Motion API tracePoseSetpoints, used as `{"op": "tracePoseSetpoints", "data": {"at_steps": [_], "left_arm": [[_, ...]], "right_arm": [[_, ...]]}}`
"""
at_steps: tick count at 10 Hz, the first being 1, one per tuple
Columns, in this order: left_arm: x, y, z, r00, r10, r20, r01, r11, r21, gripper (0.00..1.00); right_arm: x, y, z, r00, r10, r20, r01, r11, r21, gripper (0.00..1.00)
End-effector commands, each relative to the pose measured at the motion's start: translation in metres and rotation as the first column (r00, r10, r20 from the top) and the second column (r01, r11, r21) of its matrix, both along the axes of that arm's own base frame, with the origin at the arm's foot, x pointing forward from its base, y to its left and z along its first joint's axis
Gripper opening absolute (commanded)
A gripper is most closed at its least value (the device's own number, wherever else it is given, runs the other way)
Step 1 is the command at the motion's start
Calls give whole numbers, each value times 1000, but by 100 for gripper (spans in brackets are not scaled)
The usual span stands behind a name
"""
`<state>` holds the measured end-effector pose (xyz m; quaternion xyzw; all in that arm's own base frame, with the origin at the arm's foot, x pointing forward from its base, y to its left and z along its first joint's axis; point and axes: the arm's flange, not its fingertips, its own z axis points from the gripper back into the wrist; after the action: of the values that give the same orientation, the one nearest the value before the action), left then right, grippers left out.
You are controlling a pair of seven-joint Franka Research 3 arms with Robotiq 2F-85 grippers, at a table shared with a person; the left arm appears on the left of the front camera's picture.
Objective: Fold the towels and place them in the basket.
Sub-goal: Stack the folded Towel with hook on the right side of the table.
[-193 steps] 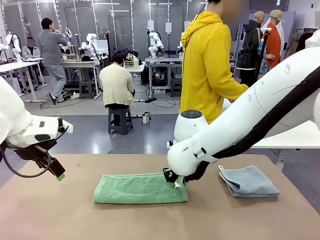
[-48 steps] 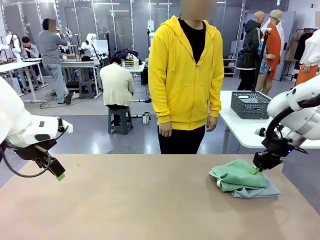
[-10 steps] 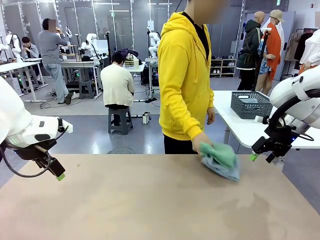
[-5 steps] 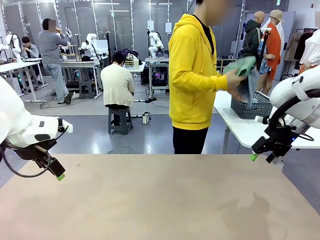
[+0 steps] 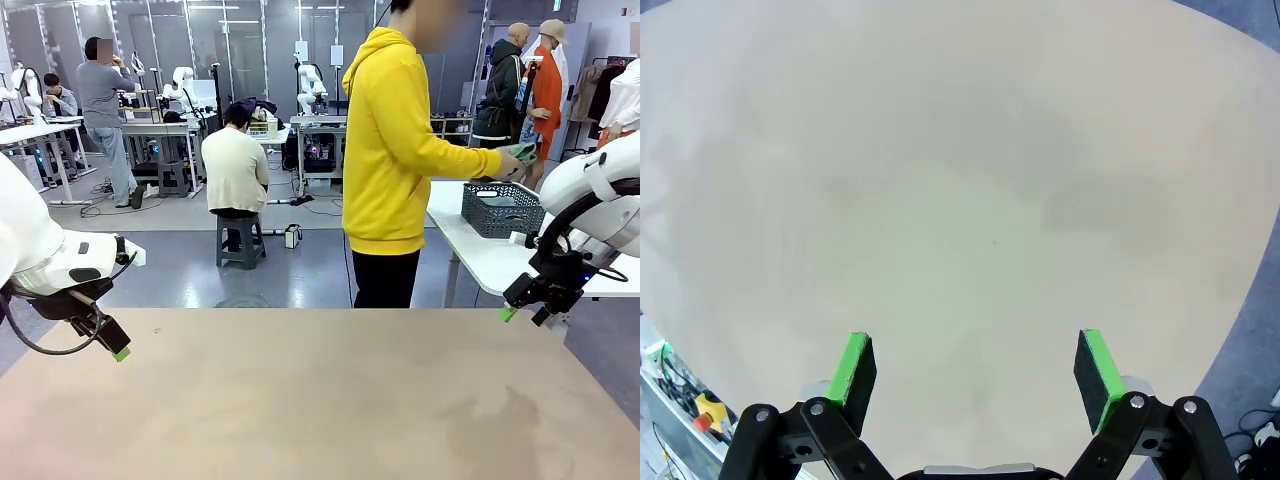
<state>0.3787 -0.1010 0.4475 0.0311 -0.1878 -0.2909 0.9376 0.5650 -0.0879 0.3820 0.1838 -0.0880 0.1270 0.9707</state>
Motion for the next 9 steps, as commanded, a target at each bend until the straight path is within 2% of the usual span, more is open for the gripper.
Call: {"op": "tracePoseSetpoints", "data": {"at_steps": [1,9], "left_arm": [[-1,-1,0,1000,5,3,-5,1000,9,100],[-1,-1,0,1000,5,3,-5,1000,9,100]], "right_arm": [[1,-2,-1,1000,13,6,-13,1000,12,100],[1,-2,-1,1000,13,6,-13,1000,12,100]]}}
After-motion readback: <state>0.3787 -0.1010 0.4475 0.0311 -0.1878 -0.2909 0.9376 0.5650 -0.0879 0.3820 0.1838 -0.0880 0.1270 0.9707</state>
